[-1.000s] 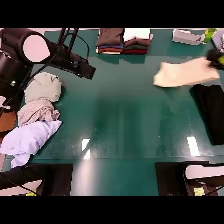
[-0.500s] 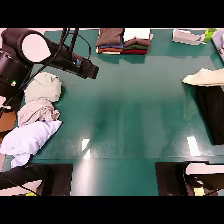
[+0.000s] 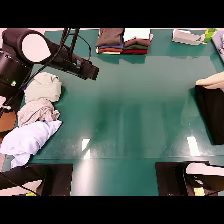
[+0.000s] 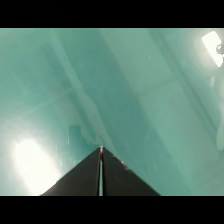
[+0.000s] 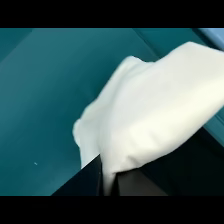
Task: Fold the shirts.
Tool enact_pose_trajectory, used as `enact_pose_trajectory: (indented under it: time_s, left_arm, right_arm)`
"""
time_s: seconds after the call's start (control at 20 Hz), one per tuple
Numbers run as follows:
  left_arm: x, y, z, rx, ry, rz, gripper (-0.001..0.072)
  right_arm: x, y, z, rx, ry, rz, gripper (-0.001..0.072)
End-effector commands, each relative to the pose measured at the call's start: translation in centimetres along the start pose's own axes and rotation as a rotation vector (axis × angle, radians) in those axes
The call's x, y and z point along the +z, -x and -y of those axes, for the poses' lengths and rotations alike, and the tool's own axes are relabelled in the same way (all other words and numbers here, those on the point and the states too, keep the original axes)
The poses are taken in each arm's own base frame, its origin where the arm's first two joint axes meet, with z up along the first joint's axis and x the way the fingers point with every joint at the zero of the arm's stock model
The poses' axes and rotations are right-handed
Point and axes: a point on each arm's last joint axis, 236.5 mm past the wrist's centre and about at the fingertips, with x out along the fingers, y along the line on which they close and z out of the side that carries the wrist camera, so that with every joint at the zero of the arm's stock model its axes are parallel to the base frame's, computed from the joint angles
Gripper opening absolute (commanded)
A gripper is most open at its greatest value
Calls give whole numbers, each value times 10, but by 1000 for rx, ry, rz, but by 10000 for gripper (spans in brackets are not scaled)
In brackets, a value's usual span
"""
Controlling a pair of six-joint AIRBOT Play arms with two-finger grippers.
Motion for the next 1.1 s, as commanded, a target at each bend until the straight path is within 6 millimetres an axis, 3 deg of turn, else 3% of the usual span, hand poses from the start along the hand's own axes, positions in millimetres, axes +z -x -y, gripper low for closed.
enact_pose_trajectory:
  time_s: [0.0, 0.15, 0.25, 0.5, 0.55, 0.65, 0.7, 0.75, 0.8, 0.9, 1.0, 1.05]
  left_arm:
    - [-4, 0, 0, -1, -2, -19, 27]
    - [-4, 0, 0, -1, -2, -19, 27]
    - [-5, 0, 0, -1, -3, -20, 27]
    - [-12, 0, 0, 1, -4, -49, 27]
    - [-12, 0, 0, 1, -5, -52, 28]
    - [-12, 0, 0, 1, -20, -53, 28]
    - [-12, 0, 0, 1, -22, -52, 28]
    - [-12, 0, 0, 1, -22, -51, 28]
    - [-12, 0, 0, 1, -22, -51, 28]
    - [-12, 0, 0, 1, -22, -50, 28]
    - [-12, 0, 0, 1, -21, -49, 28]
    - [-12, 0, 0, 1, -21, -49, 28]
  right_arm:
    - [-37, 9, 46, -118, -36, -56, 17]
    - [-87, 9, 92, -222, -87, -129, 17]
    - [-125, -1, 117, -254, -142, -174, 17]
    - [-192, -21, 161, -310, -241, -235, 19]
    - [-201, -23, 167, -316, -240, -244, 51]
    - [-211, -24, 176, -321, -203, -267, 353]
    - [-212, -24, 181, -324, -194, -271, 433]
    - [-208, -20, 185, -327, -209, -257, 452]
    - [-198, -16, 180, -307, -219, -230, 452]
    - [-164, -12, 145, -191, -228, -144, 450]
    - [-136, -8, 80, -24, -174, -86, 448]
    - [-132, -8, 40, 64, -117, -83, 448]
